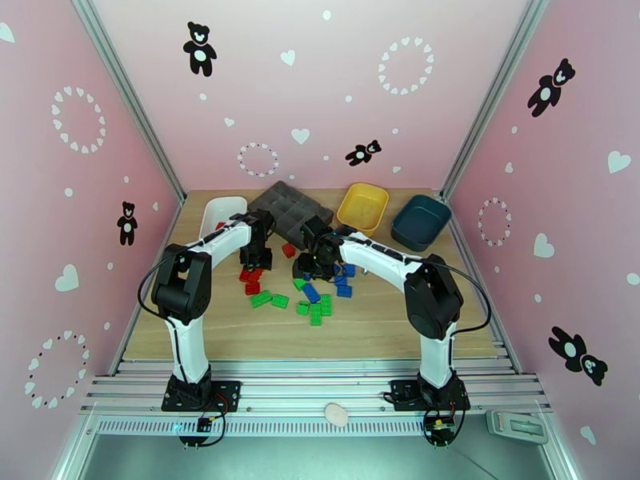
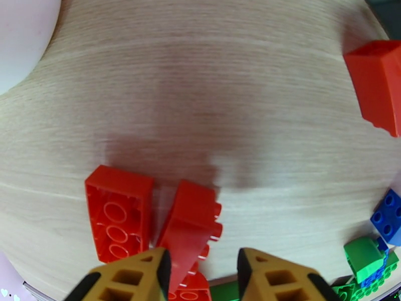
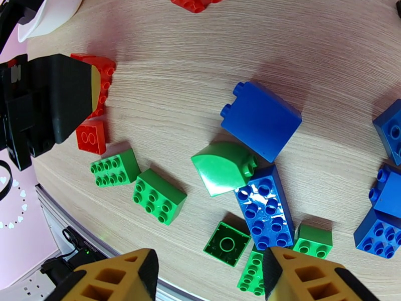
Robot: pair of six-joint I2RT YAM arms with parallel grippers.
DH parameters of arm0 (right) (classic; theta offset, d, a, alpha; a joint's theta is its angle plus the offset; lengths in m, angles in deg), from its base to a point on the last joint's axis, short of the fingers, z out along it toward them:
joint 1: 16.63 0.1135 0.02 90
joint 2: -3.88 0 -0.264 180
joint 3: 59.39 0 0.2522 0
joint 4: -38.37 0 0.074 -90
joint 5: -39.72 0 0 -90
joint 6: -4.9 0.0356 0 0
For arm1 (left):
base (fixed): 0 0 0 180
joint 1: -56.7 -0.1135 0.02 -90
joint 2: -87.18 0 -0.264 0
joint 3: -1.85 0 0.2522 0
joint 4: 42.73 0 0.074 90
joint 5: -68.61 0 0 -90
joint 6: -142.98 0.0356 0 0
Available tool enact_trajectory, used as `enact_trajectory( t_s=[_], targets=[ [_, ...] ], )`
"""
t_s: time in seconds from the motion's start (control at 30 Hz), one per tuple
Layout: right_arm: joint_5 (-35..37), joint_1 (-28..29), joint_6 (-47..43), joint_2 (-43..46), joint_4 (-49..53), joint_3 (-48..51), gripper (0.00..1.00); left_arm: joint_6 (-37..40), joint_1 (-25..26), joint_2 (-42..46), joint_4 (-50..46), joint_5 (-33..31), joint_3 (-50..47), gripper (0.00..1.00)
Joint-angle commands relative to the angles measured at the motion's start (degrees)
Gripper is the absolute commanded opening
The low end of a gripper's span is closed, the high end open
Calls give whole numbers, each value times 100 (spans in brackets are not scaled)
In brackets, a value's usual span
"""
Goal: Sort the legos into containers by color
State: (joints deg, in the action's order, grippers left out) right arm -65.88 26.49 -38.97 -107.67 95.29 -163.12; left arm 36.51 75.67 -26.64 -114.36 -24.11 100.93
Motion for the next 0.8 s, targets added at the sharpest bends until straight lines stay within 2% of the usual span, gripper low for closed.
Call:
enact_trajectory(
  t_s=[0.0, 0.37, 0.77],
  targets=[
    [52, 9, 56, 231, -13, 77, 60, 91, 29, -66, 89, -172, -46, 42],
    [4, 5, 63, 194, -29, 56, 60, 205, 55, 175, -12, -539, 132, 46],
    [38, 9, 38, 199, 13, 49, 60, 223, 56, -169, 21, -361, 120, 44]
  ],
)
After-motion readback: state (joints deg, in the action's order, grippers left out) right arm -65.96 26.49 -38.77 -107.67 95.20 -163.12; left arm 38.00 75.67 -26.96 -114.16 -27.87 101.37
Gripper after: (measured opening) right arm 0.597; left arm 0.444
